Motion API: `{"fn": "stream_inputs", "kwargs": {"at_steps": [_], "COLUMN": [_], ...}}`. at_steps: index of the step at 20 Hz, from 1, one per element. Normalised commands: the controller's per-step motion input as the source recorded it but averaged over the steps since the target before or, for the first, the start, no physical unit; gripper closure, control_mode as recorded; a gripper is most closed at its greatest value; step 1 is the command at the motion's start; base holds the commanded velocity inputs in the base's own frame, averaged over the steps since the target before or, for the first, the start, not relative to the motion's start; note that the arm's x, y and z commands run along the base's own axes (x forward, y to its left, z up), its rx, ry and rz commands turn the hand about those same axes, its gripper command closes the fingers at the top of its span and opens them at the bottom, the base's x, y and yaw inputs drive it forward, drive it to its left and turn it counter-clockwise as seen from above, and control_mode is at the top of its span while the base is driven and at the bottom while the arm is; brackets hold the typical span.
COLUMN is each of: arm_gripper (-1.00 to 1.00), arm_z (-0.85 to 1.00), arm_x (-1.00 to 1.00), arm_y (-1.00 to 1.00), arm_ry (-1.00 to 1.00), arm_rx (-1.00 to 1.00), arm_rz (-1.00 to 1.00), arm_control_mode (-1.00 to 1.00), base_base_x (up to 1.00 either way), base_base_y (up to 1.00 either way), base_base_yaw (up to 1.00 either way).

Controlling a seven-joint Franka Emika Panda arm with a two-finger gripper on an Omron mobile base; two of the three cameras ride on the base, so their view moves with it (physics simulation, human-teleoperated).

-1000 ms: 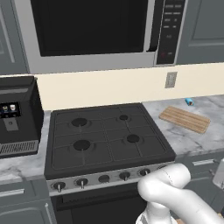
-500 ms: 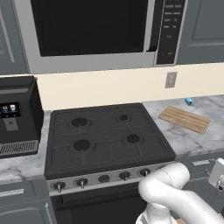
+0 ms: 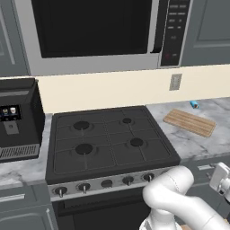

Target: Open the drawer on the right and place the cutting tools on the cutting board.

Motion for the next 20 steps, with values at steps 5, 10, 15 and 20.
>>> {"fn": "stream_inputs", "kwargs": {"at_steps": [5,10,15,20], "arm_gripper": [-1.00,-1.00,-1.00,-1.00], "arm_z": [-0.17,-0.15,-0.17,-0.16], "arm_x": [0.25,0.19,0.16,0.18], "arm_y": [0.00,0.00,0.00,0.00], "arm_ry": [0.00,0.00,0.00,-0.01], "arm_rx": [0.00,0.00,0.00,0.00], "arm_rz": [0.00,0.00,0.00,0.00], "arm_control_mode": [-1.00,-1.00,-1.00,-1.00], "base_base_x": [0.00,0.00,0.00,0.00], "base_base_y": [0.00,0.00,0.00,0.00], "base_base_yaw": [0.00,0.00,0.00,0.00]}}
